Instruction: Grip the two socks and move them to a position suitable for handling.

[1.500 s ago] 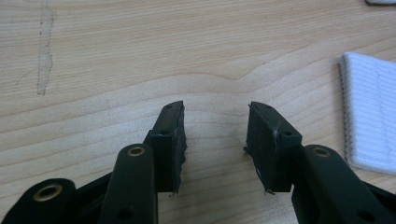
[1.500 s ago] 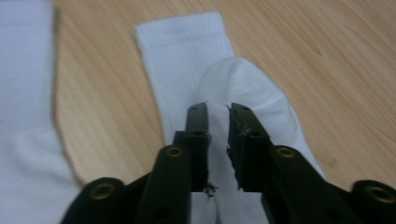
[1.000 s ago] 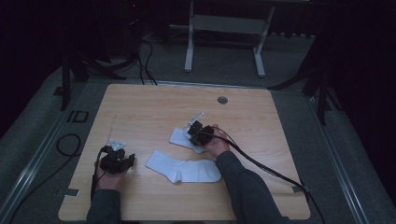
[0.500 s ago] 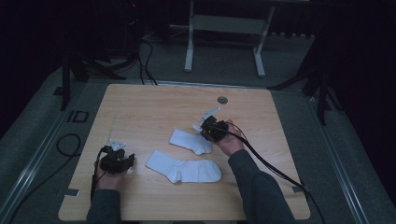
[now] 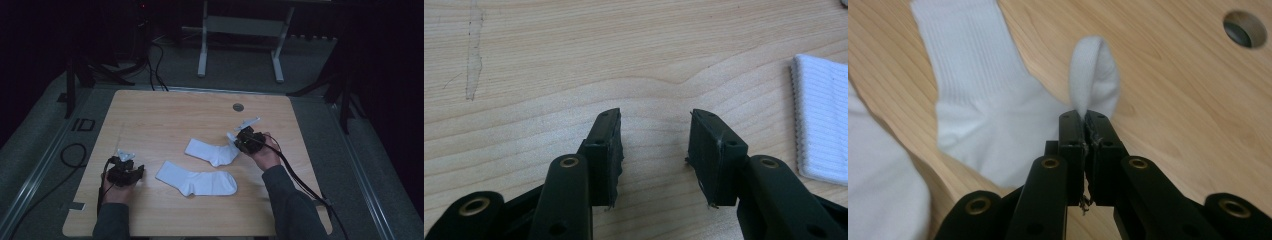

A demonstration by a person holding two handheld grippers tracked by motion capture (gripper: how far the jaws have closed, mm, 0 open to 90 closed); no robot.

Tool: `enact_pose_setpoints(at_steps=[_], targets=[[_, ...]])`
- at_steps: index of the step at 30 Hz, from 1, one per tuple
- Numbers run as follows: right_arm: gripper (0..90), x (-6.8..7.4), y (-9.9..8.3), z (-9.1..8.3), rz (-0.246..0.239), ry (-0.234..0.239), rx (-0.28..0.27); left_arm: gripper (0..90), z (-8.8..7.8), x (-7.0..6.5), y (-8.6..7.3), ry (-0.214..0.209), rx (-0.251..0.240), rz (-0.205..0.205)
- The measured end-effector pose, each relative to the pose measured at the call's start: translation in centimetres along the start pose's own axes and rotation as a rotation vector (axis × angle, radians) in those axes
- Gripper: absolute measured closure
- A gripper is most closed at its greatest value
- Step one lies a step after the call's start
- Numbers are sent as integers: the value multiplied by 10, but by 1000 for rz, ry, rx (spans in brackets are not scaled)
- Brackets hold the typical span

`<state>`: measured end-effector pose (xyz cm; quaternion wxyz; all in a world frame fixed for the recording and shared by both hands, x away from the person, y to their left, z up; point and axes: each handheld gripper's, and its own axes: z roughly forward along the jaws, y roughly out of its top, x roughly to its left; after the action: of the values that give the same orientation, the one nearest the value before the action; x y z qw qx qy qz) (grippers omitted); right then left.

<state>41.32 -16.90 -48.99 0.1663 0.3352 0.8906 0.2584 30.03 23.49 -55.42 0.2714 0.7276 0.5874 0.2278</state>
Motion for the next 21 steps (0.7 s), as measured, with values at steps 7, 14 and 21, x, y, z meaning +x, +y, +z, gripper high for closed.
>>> enact_pose_setpoints(at_steps=[7,14,21], targets=[[848,-10,-18,-4,44,-8,10,564,1,-1,0,0,3,0],[676,-24,-29,-13,103,-46,-1,564,1,-1,0,2,4,4],[681,-23,-25,-9,81,-62,20,564,1,-1,0,2,4,3]])
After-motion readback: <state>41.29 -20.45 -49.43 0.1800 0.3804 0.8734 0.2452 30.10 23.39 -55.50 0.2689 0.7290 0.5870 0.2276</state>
